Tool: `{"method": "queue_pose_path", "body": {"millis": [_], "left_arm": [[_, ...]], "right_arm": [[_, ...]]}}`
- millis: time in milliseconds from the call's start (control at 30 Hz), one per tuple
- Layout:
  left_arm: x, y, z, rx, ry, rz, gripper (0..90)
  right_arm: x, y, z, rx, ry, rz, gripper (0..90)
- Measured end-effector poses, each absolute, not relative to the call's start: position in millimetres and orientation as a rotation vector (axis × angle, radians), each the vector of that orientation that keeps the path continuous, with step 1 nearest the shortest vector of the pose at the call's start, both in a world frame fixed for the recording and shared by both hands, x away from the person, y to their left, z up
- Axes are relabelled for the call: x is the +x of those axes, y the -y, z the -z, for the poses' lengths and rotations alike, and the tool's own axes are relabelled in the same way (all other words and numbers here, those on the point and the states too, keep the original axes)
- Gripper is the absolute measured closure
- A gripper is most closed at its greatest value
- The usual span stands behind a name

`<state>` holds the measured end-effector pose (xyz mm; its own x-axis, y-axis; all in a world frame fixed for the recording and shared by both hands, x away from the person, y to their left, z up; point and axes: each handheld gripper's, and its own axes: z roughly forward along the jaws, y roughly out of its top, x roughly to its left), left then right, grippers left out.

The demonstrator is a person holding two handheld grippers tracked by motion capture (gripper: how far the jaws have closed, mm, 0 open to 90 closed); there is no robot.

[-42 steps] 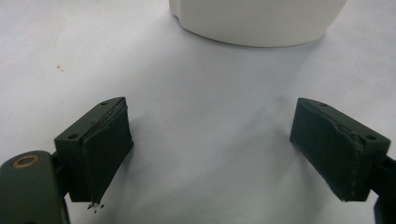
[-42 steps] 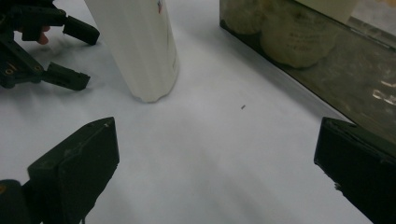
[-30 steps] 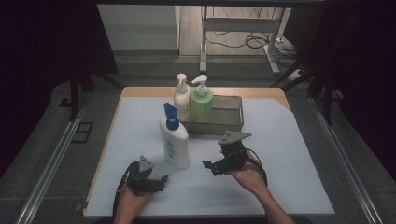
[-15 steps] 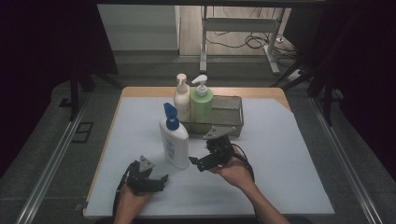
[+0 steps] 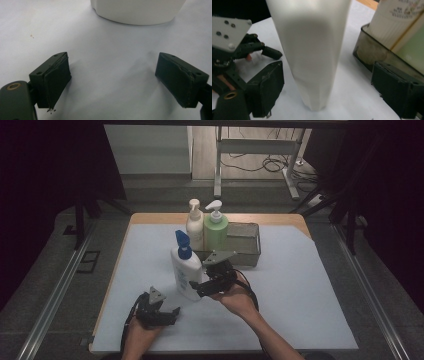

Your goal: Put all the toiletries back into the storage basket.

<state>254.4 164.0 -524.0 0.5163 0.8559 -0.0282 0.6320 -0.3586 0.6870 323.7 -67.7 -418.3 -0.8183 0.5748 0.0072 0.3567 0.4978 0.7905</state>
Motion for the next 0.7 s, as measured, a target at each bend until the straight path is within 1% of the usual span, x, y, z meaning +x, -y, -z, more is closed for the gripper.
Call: {"method": "queue_pose_path", "body": {"millis": [333,500,567,633,700], "left_arm": [[254,-164,524,2.111,-1.207,-0.447,12.1],[255,-164,524,2.111,-1.206,-0.446,12.1],[255,-164,524,2.112,-1.205,-0.445,12.1],[255,-164,524,2.108,-1.207,-0.446,12.1],[254,-164,524,2.107,-1.210,-0.448,12.2]], "right_arm": [[330,44,421,0.797,-2.463,-1.200,14.3],[331,36,424,0.794,-2.452,-1.226,19.9],[331,33,424,0.795,-2.443,-1.235,23.6],[331,32,424,0.796,-2.438,-1.248,31.7],[331,31,424,0.792,-2.435,-1.259,37.5]]}}
